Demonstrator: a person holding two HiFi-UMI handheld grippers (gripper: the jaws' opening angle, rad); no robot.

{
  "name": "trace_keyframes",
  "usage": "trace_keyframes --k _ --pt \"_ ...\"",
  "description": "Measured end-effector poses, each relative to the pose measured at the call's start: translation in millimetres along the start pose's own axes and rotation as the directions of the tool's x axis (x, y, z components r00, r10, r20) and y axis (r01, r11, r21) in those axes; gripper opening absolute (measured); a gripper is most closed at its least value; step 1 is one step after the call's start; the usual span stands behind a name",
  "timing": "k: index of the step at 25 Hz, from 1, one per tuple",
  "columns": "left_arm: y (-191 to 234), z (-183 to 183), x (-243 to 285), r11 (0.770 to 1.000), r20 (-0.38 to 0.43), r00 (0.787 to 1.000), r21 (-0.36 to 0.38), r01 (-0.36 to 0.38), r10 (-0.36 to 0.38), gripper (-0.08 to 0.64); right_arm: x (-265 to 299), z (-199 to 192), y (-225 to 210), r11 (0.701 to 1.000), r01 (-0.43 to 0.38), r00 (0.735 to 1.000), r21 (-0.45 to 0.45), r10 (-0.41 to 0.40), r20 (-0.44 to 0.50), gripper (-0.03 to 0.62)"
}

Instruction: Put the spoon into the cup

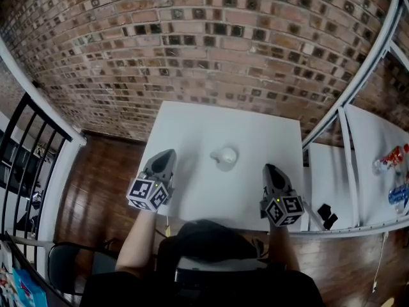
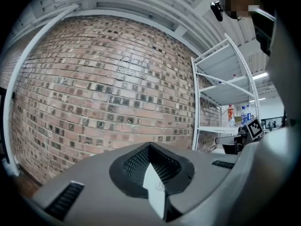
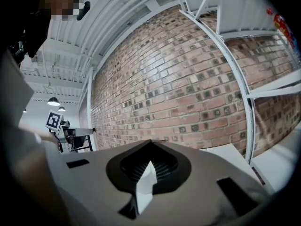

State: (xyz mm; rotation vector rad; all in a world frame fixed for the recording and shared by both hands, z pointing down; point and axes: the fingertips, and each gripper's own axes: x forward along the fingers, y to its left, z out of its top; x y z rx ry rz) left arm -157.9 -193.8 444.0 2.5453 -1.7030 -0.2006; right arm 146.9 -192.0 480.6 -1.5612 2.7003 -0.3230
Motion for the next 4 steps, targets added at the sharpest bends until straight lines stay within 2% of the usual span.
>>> trace_keyframes --k 4 --pt "-2.1 -6.4 0.6 1.000 -0.026 1.000 0.005 0.010 -0.010 0.002 1.5 -4.7 2.3 1.000 -0.009 1.000 0.005 0.009 -0.011 0.002"
